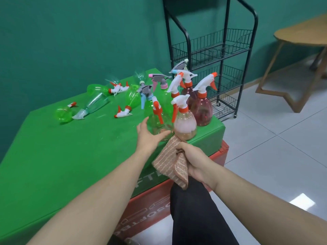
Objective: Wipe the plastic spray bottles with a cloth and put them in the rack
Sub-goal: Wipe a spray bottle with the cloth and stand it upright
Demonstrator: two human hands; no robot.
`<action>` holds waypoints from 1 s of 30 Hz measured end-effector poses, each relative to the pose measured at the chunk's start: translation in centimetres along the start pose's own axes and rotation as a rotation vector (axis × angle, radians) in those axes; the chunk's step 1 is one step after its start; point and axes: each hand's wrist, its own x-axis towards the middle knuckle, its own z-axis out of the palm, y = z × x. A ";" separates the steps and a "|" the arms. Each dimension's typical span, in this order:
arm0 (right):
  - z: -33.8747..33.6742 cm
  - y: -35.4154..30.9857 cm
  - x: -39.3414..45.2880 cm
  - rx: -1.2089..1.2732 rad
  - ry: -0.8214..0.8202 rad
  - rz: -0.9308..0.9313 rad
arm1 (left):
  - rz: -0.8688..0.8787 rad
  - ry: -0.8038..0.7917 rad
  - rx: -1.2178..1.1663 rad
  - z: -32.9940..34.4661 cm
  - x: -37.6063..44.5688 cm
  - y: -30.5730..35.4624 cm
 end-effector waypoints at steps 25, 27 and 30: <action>18.3 -1.1 9.4 -0.041 0.020 -0.069 | -0.004 0.011 0.137 -18.6 6.9 -12.0; 18.6 -1.5 10.9 -0.012 0.029 -0.079 | 0.040 -0.029 0.194 -18.4 9.5 -11.0; 19.0 -2.1 12.9 0.040 0.034 -0.101 | 0.117 -0.116 0.264 -17.1 13.9 -9.5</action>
